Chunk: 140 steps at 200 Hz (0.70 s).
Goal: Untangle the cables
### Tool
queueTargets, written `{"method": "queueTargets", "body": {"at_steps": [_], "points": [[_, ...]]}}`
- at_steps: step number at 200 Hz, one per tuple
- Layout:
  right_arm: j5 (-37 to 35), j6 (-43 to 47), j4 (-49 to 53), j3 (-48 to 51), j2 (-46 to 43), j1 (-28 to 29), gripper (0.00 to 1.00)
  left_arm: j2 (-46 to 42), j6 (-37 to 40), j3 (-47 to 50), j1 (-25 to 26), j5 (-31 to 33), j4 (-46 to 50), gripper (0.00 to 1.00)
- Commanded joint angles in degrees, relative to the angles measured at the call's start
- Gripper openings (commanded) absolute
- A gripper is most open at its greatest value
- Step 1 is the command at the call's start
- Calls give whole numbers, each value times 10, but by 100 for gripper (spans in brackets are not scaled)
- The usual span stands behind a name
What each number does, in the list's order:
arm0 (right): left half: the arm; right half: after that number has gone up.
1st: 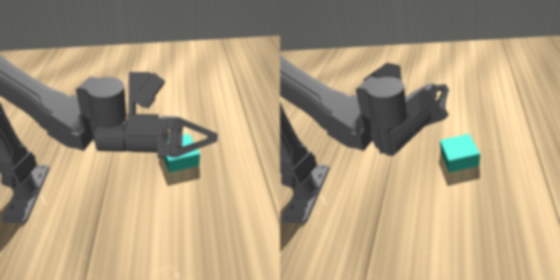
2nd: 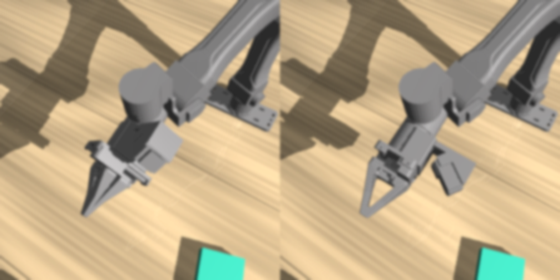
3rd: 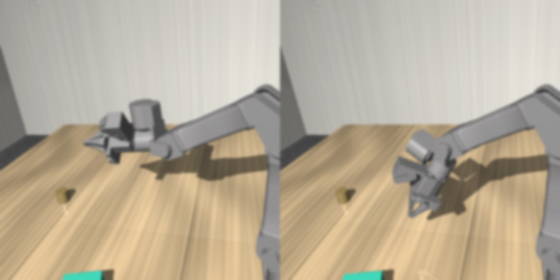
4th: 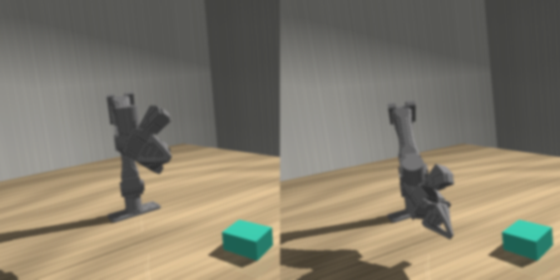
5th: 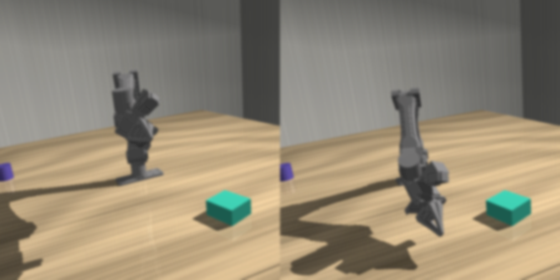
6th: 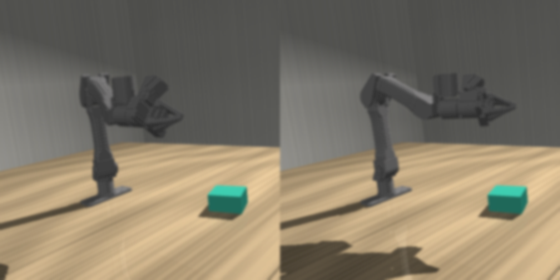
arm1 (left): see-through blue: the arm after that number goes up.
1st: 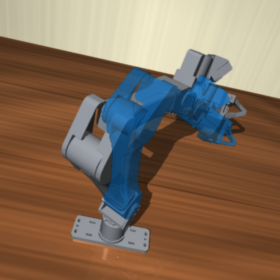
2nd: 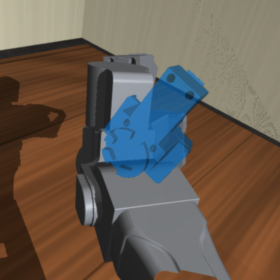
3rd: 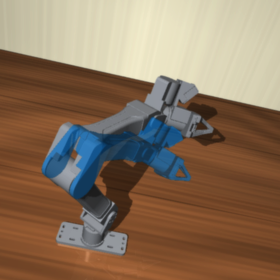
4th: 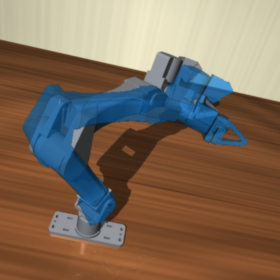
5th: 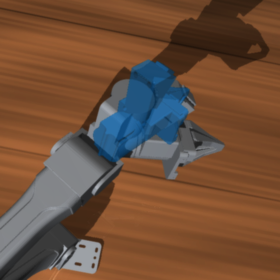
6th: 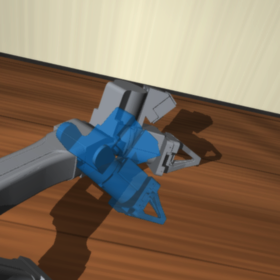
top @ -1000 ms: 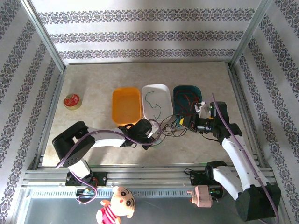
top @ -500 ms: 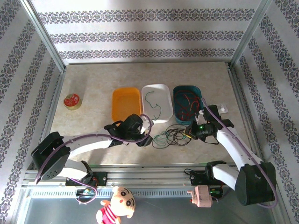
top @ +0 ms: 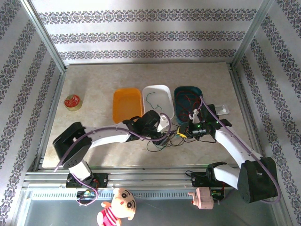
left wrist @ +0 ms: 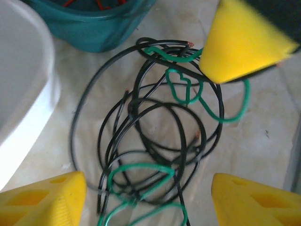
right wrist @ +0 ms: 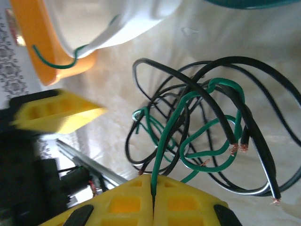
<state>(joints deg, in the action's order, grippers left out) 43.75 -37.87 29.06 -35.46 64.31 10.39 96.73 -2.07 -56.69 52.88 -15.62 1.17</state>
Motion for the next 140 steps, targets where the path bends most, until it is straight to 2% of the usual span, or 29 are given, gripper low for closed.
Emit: {"method": "queueTargets", "body": {"at_steps": [1, 9, 27, 47, 58, 81, 117, 140], "points": [[55, -28, -36, 9, -11, 3, 3, 46, 4, -31, 9, -39, -69, 66], [60, -33, -42, 13, -12, 3, 4, 62, 3, -39, 9, -43, -76, 62], [67, -45, -54, 20, -14, 2, 3, 95, 0, -53, 9, -48, -84, 46], [71, -53, -59, 24, -19, -1, 4, 124, -8, -54, 9, -31, -98, 14], [72, -53, -59, 23, -25, -5, 3, 138, -12, -51, 9, -19, -102, 0], [64, -58, -53, 18, -52, -29, 3, 155, -30, -40, 7, -3, -111, 0], [53, -72, -39, 3, -102, -97, 2, 162, -46, -10, 5, 3, -120, 0], [73, -95, -44, -2, -112, -135, 2, 162, -45, 0, 4, 4, -111, 0]]}}
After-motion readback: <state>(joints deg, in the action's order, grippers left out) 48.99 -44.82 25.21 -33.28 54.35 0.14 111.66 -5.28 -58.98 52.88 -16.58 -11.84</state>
